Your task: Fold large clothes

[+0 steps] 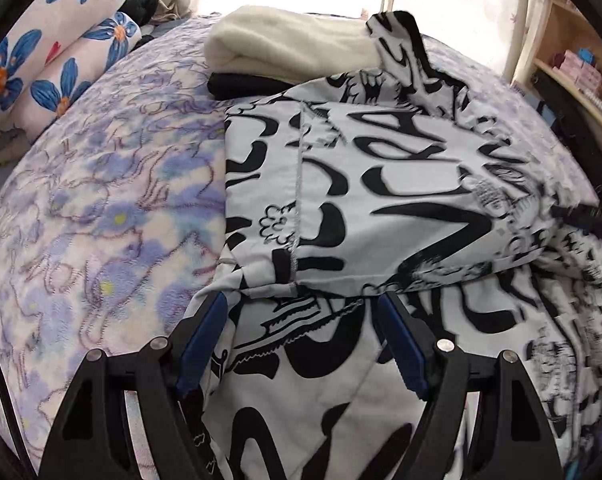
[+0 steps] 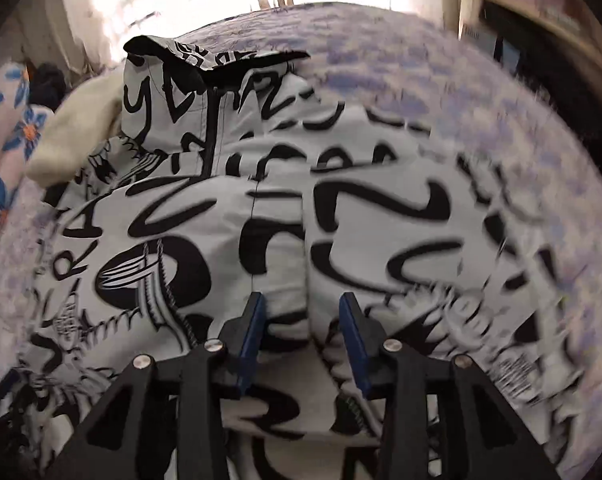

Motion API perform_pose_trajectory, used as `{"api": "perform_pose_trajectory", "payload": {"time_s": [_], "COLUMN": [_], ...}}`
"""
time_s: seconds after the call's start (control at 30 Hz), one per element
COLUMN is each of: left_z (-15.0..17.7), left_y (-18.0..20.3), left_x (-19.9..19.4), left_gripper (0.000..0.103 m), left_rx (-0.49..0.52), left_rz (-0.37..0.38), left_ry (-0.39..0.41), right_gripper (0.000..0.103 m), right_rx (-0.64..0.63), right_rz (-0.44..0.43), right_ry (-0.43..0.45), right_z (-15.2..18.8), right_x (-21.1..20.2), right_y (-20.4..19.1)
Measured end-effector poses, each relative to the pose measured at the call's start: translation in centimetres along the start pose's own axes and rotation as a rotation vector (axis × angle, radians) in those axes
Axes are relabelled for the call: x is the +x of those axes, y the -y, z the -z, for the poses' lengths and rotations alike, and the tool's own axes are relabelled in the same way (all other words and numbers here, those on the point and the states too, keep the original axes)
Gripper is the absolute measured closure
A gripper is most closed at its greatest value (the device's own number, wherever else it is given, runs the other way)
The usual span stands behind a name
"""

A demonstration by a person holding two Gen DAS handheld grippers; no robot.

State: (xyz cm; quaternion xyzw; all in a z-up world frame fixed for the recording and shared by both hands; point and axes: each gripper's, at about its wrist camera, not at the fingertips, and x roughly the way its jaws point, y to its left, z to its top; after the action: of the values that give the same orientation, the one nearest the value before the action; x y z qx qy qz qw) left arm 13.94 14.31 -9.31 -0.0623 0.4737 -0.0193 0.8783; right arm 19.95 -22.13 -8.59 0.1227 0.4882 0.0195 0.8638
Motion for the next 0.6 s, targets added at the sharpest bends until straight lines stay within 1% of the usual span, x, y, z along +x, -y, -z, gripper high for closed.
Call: {"api": "perform_pose_trajectory", "payload": {"time_s": [0.03,0.07,0.1,0.17,0.23,0.33,0.37,0.43,0.47,0.5,0.53,0.57,0.6], "left_z": [-0.2,-0.4,-0.8,-1.5,-2.4,-3.6,-4.0,-4.7,-4.9,-5.2,-5.3,-5.4,-5.4], "left_y": [-0.2,-0.5,-0.7,-1.0,-1.0,-0.3,0.1,0.9,1.4,2.0,2.5,2.8,3.0], "left_x": [-0.2,-0.4,-0.6,-0.5,-0.1,0.8,1.2,2.0,2.5,3.0,3.3,3.6,3.8], "left_gripper": [0.027,0.027,0.027,0.027,0.027,0.027,0.027,0.027,0.027,0.027,0.028,0.028,0.028], "left_rx": [-0.01,-0.021,-0.041,-0.075,-0.093,-0.1,-0.094,-0.073,-0.061,-0.045,-0.034,-0.024,-0.017], "left_rz": [0.015,0.038,0.063,0.09,0.085,0.091,0.089,0.081,0.063,0.044,0.032,0.025,0.023], "left_ry": [0.004,0.025,0.028,0.033,0.036,0.043,0.041,0.043,0.037,0.027,0.024,0.027,0.028], "right_gripper": [0.064,0.063,0.06,0.058,0.057,0.057,0.057,0.057,0.066,0.081,0.081,0.084,0.09], "right_rx": [0.02,0.033,0.047,0.052,0.055,0.082,0.095,0.089,0.061,0.027,-0.003,-0.02,-0.025], "right_rz": [-0.042,-0.072,-0.106,-0.135,-0.123,-0.136,-0.15,-0.213,-0.208,-0.175,-0.156,-0.138,-0.114], "right_ry": [0.004,0.007,0.008,0.01,0.008,0.003,-0.002,-0.006,-0.007,0.009,0.043,0.074,0.091], "right_z": [0.3,0.6,0.9,1.1,1.0,0.2,-0.1,-0.2,-0.2,0.0,0.2,0.6,1.0], "right_x": [-0.3,-0.4,-0.6,-0.6,-0.2,1.2,1.9,2.8,2.9,2.2,1.1,0.0,-0.9], "right_y": [0.5,0.3,0.6,0.6,0.1,0.2,0.4,0.3,0.0,-0.3,-0.7,-0.8,-0.7]}}
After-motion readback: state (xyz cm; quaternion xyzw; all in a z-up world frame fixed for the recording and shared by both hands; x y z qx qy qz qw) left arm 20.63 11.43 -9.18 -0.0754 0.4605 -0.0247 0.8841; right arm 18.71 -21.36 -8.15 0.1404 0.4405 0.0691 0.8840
